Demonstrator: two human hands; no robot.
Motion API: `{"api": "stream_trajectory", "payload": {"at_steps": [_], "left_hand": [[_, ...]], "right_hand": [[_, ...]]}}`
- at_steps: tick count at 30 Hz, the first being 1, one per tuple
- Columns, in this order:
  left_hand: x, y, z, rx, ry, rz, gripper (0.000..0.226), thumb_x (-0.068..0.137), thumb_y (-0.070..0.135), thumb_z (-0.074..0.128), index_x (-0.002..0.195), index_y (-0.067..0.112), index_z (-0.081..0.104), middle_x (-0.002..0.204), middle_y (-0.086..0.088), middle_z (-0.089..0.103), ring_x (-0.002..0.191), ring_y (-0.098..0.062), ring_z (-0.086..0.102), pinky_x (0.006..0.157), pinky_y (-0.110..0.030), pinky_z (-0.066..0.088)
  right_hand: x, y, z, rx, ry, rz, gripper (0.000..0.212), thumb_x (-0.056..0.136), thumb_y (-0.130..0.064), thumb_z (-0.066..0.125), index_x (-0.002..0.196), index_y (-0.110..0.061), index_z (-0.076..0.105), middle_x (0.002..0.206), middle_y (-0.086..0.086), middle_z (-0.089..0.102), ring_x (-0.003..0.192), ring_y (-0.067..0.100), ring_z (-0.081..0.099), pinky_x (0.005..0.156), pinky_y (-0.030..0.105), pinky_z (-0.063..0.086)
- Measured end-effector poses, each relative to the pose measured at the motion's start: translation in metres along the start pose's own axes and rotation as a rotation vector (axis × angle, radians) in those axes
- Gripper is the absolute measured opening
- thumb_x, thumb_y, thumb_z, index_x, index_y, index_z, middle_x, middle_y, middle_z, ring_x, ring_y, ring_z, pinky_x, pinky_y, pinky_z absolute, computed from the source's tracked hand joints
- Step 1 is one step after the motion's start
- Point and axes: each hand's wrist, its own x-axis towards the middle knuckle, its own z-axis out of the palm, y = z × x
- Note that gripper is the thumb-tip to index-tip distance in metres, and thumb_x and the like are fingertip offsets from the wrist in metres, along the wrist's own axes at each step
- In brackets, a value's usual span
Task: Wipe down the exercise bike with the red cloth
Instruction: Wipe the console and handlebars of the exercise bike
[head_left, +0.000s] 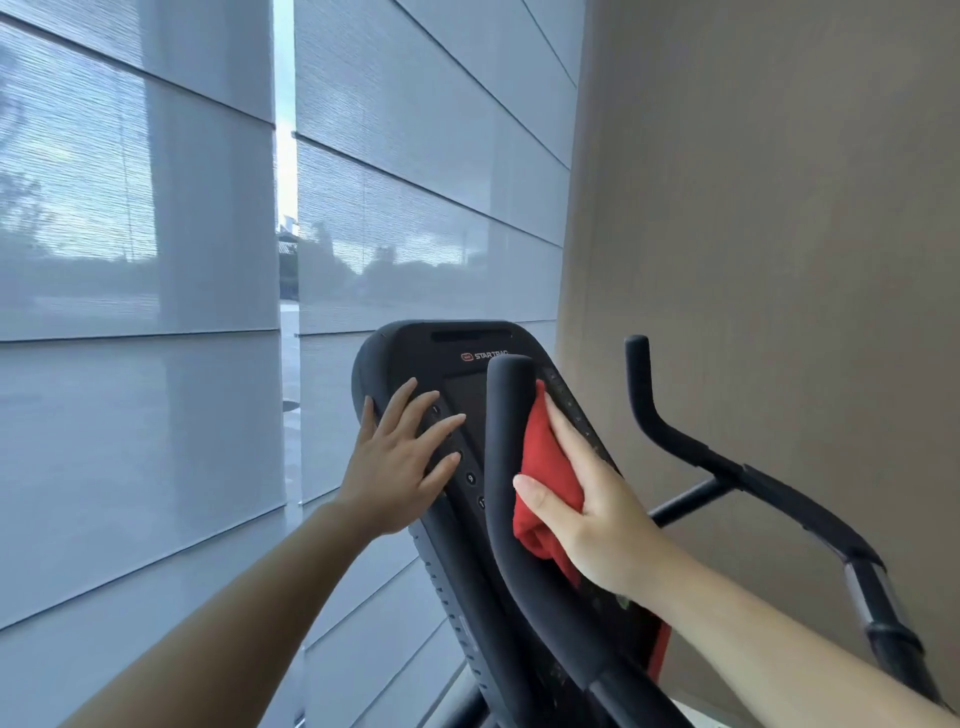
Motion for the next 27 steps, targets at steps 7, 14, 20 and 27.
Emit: {"api": "stream_trajectory", "payload": {"at_steps": [7, 14, 20, 27], "left_hand": [[-0.008, 0.012, 0.002, 0.050, -0.096, -0.064, 0.048, 0.097, 0.050, 0.029, 0.143, 0.039, 0.029, 0.159, 0.005, 0.004, 0.144, -0.015, -0.020, 0.115, -0.049, -0.008], [-0.008, 0.017, -0.004, 0.058, -0.197, -0.108, 0.048, 0.097, 0.051, 0.025, 0.144, 0.041, 0.025, 0.159, 0.008, -0.005, 0.142, -0.014, -0.026, 0.116, -0.049, -0.007], [-0.010, 0.020, -0.006, 0.092, -0.238, -0.137, 0.052, 0.098, 0.048, 0.022, 0.148, 0.034, 0.019, 0.159, 0.006, -0.008, 0.141, -0.015, -0.027, 0.117, -0.051, -0.003], [-0.011, 0.020, -0.002, 0.059, -0.169, -0.161, 0.047, 0.100, 0.042, 0.024, 0.146, 0.031, 0.025, 0.159, 0.005, -0.001, 0.143, -0.014, -0.022, 0.118, -0.048, -0.001]], "right_hand": [[-0.008, 0.017, -0.008, 0.112, -0.097, 0.002, 0.066, 0.090, -0.021, 0.059, 0.146, -0.030, 0.024, 0.138, -0.033, 0.034, 0.125, -0.018, 0.032, 0.098, 0.000, 0.026], [0.017, 0.001, -0.031, 0.276, -0.048, -0.012, 0.052, 0.093, -0.016, 0.055, 0.140, -0.028, 0.039, 0.131, -0.014, 0.055, 0.118, -0.004, 0.050, 0.102, 0.015, 0.038], [-0.005, 0.015, -0.018, 0.223, -0.200, 0.008, 0.065, 0.093, -0.023, 0.054, 0.147, -0.030, 0.019, 0.146, -0.022, 0.032, 0.129, -0.016, 0.029, 0.104, 0.005, 0.024], [-0.014, 0.020, -0.028, 0.279, -0.221, 0.079, 0.061, 0.092, -0.024, 0.056, 0.146, -0.027, 0.027, 0.145, -0.017, 0.037, 0.129, -0.010, 0.034, 0.111, 0.019, 0.028]]}}
